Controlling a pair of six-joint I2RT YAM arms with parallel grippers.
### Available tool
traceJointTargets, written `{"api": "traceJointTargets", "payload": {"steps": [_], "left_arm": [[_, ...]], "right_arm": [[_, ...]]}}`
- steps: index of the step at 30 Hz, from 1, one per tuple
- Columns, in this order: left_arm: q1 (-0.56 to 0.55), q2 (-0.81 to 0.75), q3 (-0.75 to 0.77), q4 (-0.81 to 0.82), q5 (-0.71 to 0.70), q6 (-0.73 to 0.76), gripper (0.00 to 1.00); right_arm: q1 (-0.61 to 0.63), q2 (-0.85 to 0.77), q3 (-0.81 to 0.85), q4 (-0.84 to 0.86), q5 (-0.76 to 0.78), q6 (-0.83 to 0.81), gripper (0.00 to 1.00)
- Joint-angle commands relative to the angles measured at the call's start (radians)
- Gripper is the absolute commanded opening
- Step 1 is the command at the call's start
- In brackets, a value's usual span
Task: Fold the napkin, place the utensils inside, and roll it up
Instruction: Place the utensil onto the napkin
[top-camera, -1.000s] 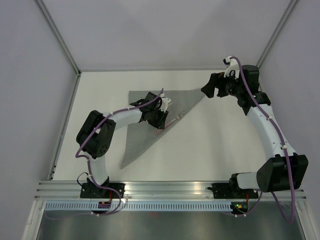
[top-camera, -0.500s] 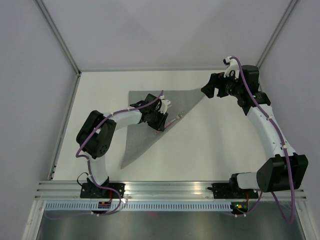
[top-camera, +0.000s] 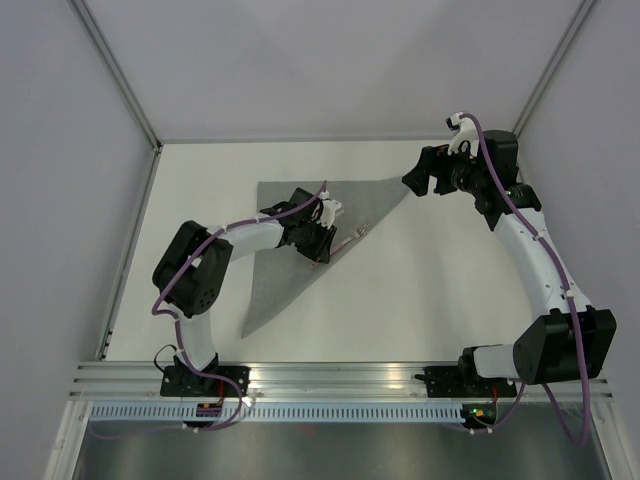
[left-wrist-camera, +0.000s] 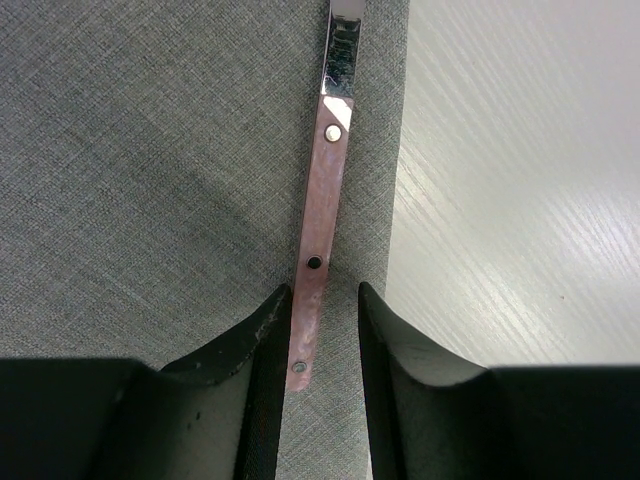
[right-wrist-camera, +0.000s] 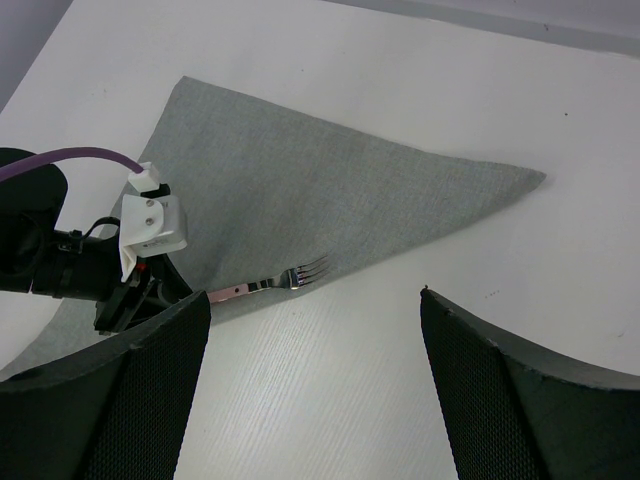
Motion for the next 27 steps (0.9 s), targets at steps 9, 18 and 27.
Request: {"api": "traceJointTargets", "payload": {"steps": [9,18,27], "left_arm": [[0.001,-0.010,-0.010,0.035,0.041,-0.029,0.35],[0.001,-0.010,-0.010,0.035,0.058,-0.033,0.34],[0.000,-0.017,-0.007,0.035,0.063,-0.041,0.33]], "right_arm": [[0.004,-0.020,0.001,0.016,0.007,0.002,0.91],[0.006,-0.014,0.001,0.014,0.005,0.004,0.90],[0.006,-0.014,0.004,0.013,-0.001,0.004,0.91]]}}
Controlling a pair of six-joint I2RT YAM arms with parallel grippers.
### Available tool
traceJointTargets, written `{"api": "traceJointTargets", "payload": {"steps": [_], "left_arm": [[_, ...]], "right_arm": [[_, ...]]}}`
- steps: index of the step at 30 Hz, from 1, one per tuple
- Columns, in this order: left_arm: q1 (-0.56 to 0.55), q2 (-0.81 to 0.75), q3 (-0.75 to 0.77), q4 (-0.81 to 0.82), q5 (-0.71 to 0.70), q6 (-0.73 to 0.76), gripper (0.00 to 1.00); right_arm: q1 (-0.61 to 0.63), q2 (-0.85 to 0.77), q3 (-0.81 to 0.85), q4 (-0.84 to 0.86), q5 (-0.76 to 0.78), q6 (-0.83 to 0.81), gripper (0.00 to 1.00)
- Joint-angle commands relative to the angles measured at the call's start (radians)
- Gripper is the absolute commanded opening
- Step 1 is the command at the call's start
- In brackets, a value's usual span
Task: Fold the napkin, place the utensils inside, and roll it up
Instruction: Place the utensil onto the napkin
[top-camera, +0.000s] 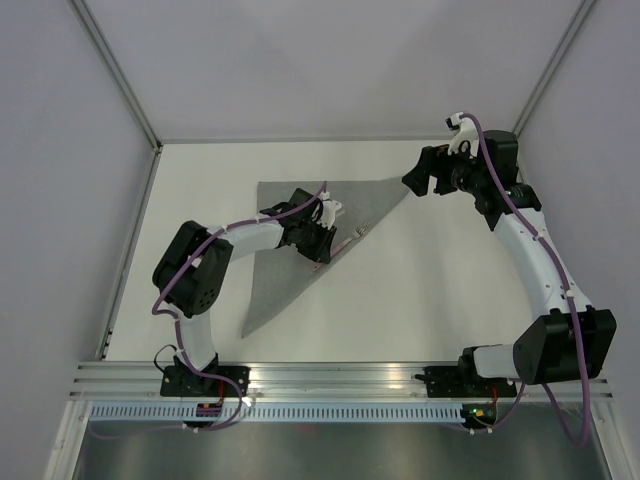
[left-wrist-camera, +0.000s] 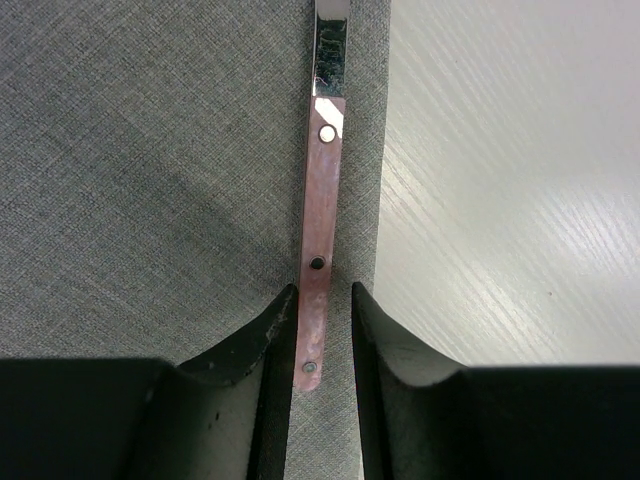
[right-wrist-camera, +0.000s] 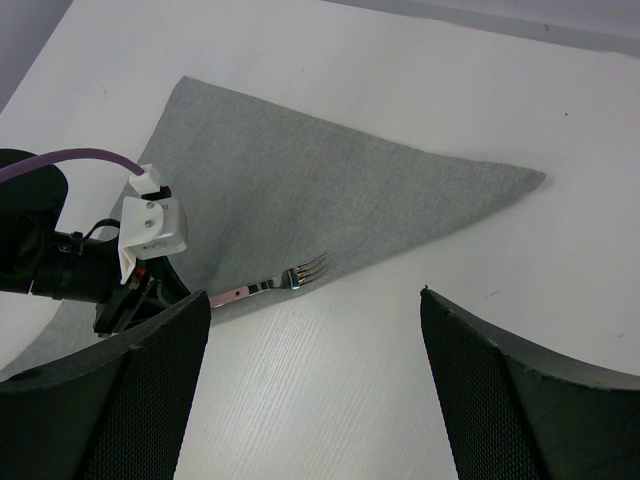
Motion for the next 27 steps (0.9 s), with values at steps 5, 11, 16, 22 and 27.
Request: {"api": "traceJointTargets", "payload": {"steps": [5,11,16,22,27], "left_arm": [[-0.003,-0.017,-0.008,0.027,0.045,-0.042,0.32],[-0.011,-0.016,-0.010,0.027,0.047,-0.046,0.32],[-0.014,-0.017,-0.011,0.027,0.038,-0.046,0.32],[-0.014,-0.028,-0.014,0.030,0.005,-0.046,0.36],[-0.013,-0.066,-0.002,0.035,-0.062,-0.046,0.42]], "right_arm": [[0.006,-0.020,0.001,0.013,0.000,0.003,0.90],[0.006,-0.022,0.001,0.011,-0.002,0.004,0.90],[0.006,-0.022,0.001,0.011,0.000,0.004,0.90],[0.006,-0.020,0.003,0.011,-0.002,0.006,0.91],[0.006,-0.017,0.001,0.013,-0.005,0.007,0.91]]}}
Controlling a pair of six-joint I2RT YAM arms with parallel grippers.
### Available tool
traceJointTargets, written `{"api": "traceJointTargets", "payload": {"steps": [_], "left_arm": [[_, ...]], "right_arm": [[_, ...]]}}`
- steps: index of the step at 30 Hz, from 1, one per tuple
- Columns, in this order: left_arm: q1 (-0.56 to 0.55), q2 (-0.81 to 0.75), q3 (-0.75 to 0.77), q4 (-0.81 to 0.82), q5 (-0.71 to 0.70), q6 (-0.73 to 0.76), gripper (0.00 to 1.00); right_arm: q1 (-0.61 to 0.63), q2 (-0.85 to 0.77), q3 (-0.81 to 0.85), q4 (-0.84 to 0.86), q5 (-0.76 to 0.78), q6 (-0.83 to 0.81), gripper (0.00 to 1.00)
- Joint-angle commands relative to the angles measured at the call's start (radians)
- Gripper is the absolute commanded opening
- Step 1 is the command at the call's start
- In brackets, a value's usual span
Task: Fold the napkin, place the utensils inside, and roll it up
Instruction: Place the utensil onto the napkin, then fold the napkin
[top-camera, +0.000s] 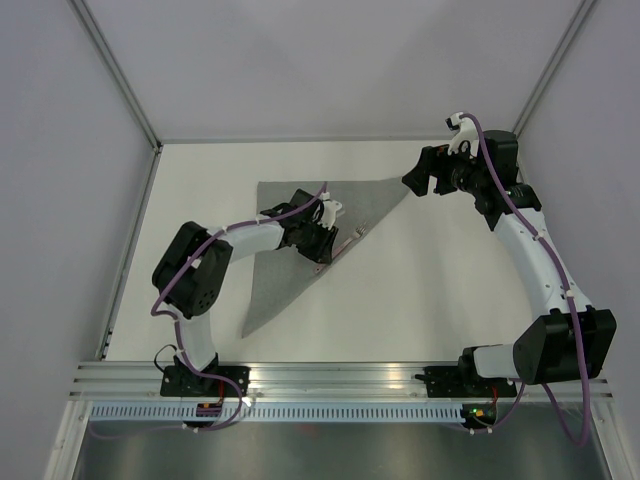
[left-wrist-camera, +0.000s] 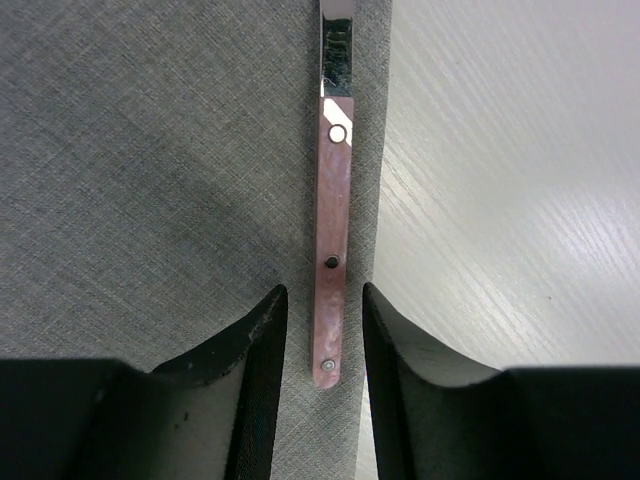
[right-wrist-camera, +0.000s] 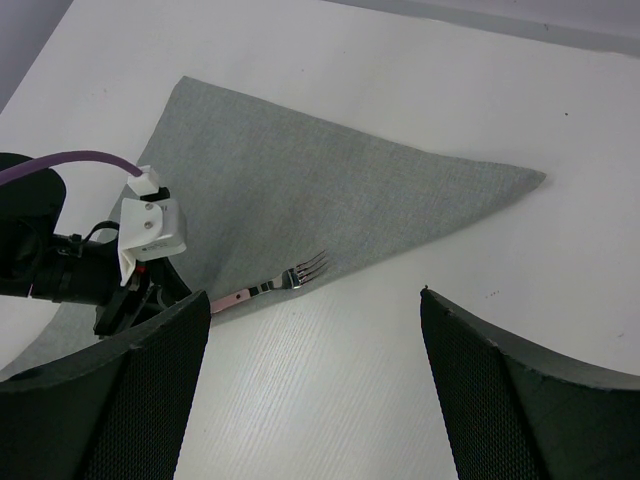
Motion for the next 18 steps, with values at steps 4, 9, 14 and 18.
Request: {"api": "traceJointTargets", "payload": {"steps": [4,9,14,18], "left_arm": [[-0.001,-0.087,0.033,0.030,-0.079,-0.034,0.44],[0.002,-0.143,0.077,0.029,-0.193,-0.045,0.46],[0.082,-0.320,0.135,-0.007,-0.400,-0.189,0.49],[0.160,-0.472,0.226,-0.111,-0.443,-0.295,0.52]], "right_arm": [[0.007,-0.018,0.001,0.011,-0.007,0.007,0.90],[0.006,-0.014,0.004,0.011,-0.017,0.009,0.90],[0.043,0.006,0.021,0.014,-0.040,0.018,0.89],[0.164,0.011,0.009,0.001,0.042,-0.051,0.88]]}}
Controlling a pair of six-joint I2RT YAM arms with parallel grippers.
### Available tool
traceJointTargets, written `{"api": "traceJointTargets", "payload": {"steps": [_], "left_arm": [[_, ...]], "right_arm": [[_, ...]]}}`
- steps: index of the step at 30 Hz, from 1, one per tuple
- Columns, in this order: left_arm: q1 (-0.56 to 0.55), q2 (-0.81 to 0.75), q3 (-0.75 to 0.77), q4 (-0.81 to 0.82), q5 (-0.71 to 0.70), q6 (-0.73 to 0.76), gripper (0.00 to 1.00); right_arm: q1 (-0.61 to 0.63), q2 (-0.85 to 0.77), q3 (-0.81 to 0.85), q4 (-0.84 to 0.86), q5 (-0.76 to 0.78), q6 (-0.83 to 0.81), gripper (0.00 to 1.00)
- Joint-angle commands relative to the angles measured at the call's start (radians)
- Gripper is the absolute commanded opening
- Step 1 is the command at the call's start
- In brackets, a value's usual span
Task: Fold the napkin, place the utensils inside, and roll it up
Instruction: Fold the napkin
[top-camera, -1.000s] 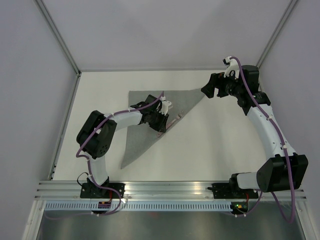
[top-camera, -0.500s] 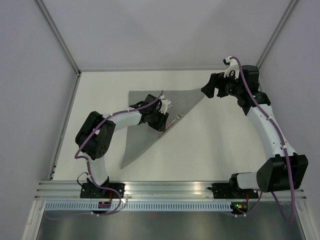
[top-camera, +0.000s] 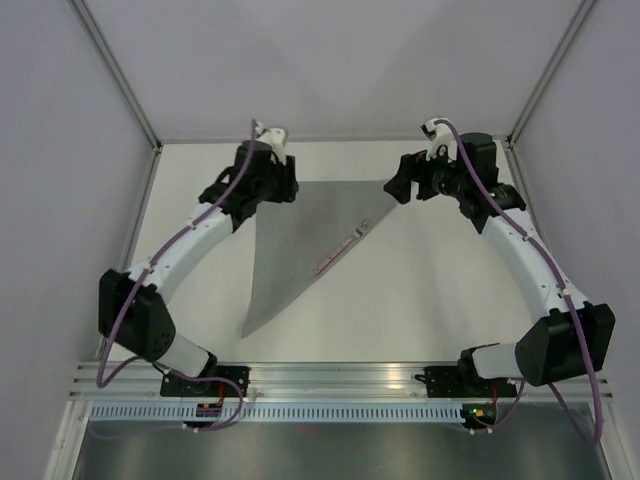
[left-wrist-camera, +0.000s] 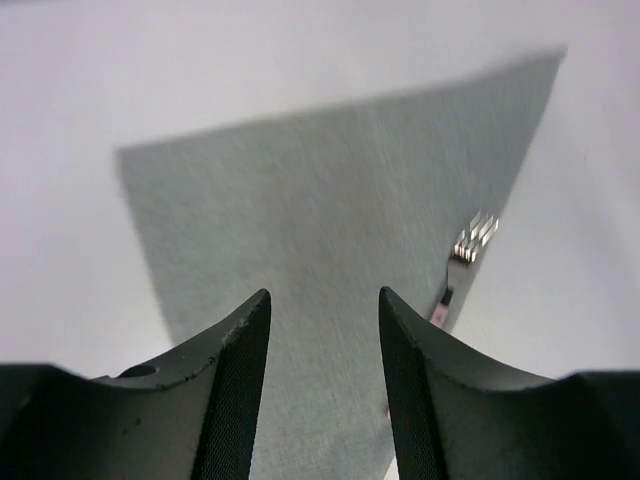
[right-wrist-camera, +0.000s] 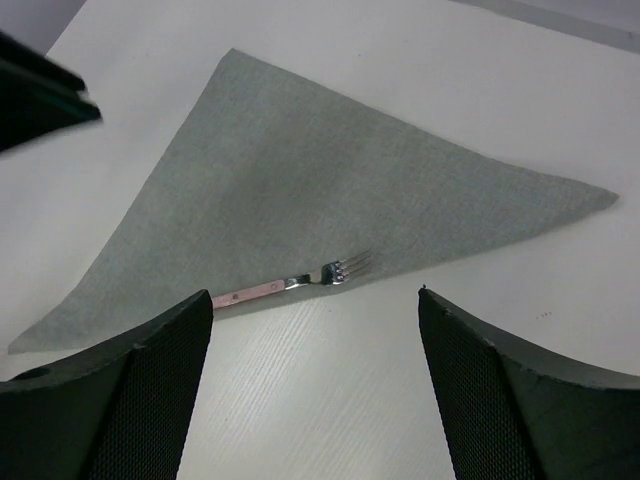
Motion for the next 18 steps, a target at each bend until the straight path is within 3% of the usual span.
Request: {"api": "traceJointTargets", "payload": {"steps": [1,5,9,13,18], "left_arm": [[0.054,-0.173,0.126,-0.079,-0.126,-0.152,0.53],[0.054,-0.311,0.232,-0.194,-0.181,-0.189,0.54],[0.054,-0.418,0.241,-0.229,-0.209,-0.215,0.56],[0.054,-0.477,0.257,-0.275,-0.216,-0.228,0.56],[0.052,-0.498,0.293,-0.334,-0.227,-0.220,0.57]], "right_arm": [[0.151,0.003,-0.004,0.005,0.061,-0.052,0.88],[0.387,0.020,-0.068,0.070,0.196,-0.101,0.87],[0.615,0.079,-0.129,0.139,0.309,-0.127,0.85],[0.846,0.183,-0.136,0.171,0.436,-0.178,0.83],[1.046,0.277,-0.127,0.200,0.564,-0.247,0.82]]}}
